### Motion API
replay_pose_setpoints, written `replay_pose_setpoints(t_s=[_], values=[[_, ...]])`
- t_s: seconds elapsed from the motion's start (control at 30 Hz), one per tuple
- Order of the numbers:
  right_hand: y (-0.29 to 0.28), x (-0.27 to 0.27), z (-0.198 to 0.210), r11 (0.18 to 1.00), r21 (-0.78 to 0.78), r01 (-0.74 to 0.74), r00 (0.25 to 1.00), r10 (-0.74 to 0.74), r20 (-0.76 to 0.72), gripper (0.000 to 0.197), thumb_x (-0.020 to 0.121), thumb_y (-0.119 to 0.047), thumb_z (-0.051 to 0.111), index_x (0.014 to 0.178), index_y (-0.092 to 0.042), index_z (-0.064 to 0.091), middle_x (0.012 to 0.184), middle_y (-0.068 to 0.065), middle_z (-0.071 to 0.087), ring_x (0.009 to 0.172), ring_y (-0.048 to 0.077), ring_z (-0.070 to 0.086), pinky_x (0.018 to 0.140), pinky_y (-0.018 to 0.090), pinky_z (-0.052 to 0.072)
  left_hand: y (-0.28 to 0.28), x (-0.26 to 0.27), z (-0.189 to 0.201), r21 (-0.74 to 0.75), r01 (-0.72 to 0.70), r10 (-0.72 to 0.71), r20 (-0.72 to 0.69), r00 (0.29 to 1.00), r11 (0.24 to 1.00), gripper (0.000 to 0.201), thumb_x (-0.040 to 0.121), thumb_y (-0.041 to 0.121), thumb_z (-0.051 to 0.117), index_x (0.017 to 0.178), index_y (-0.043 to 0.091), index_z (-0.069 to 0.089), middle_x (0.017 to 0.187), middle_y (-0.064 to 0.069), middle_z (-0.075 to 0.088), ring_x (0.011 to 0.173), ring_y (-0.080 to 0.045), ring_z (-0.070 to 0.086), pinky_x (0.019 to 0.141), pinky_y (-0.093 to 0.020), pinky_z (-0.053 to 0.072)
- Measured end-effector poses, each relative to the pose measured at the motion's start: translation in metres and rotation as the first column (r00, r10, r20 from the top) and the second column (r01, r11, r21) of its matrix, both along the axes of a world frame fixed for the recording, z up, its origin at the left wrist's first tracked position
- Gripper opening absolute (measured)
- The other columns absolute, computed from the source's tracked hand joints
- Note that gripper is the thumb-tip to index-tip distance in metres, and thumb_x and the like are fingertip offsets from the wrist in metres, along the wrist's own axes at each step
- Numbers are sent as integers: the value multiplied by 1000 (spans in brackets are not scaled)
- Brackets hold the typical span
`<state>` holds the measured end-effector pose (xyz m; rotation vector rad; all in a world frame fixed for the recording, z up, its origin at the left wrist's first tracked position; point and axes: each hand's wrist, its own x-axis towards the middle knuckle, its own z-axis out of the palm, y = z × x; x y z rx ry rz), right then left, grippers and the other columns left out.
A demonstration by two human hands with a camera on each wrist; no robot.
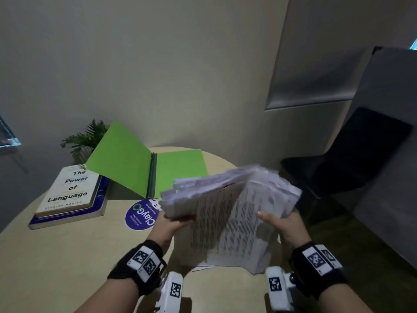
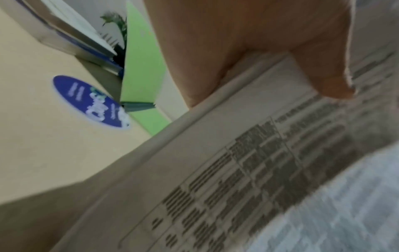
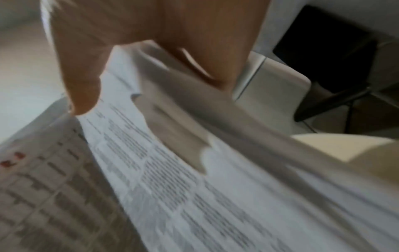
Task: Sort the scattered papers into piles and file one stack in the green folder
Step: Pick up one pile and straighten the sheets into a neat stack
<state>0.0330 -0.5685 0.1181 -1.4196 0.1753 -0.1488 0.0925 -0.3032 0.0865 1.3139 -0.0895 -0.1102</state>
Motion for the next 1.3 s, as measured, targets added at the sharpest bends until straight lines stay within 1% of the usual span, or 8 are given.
replay_pose_setpoints(t_s=[0.07,0.17,0.43,0.57,0.73,0.87,1.07,1.3], values=[[11,2,-11,999,42,16,998,-13,-68,55,45,-21,91,92,-2,69,84,10,77,79,24,74,65,36,60,-6,2,-8,20,-36,37,-36,999,999,74,21,34,95,90,16,75,92,-7,77,92,-23,71,83,-34,57],[19,11,-11,977,144,159,985,-148,-86,29,63,-9,83,88,-2,70,89,20,74,85,35,72,71,40,59,-11,6,8,-4,-94,94,10,996,996,67,42,18,90,105,15,69,107,-13,73,107,-33,65,97,-48,49],[-6,7,9,999,-8,41,992,-40,120,46,57,-14,84,99,-28,68,102,2,73,99,21,67,84,38,52,9,5,25,52,60,-65,103,993,997,94,24,49,92,106,15,64,94,1,77,90,-15,71,70,-24,57],[1,8,6,1000,-11,-22,991,24,128,56,52,-21,84,105,-20,65,99,3,74,91,11,71,70,21,57,0,-1,7,65,27,-30,44,999,998,98,17,51,92,104,14,66,90,4,77,85,-10,71,68,-19,55],[6,17,15,995,103,2,979,-23,201,51,49,-21,86,96,-17,67,92,2,77,86,17,72,74,24,59,1,1,11,75,42,-46,52,998,996,96,16,50,91,100,13,66,86,2,77,80,-8,72,66,-18,56],[11,18,14,992,125,0,987,-20,161,78,35,-49,90,100,-11,69,100,12,74,92,24,72,86,39,55,3,0,2,104,53,-58,38,998,993,108,16,48,92,112,8,62,100,-10,73,93,-17,69,70,-21,57],[0,16,49,999,6,41,953,-40,301,36,66,-34,76,96,-15,71,107,24,67,96,46,63,89,63,46,11,-5,7,121,84,-93,75,993,989,91,27,52,90,106,14,65,97,0,76,90,-12,71,71,-21,57],[7,23,60,979,-167,121,946,-62,318,10,80,-6,71,82,-14,76,89,13,75,83,24,69,89,52,53,8,-6,5,119,89,-100,83,992,989,91,31,50,90,111,14,64,104,-7,74,97,-18,69,77,-31,56]])
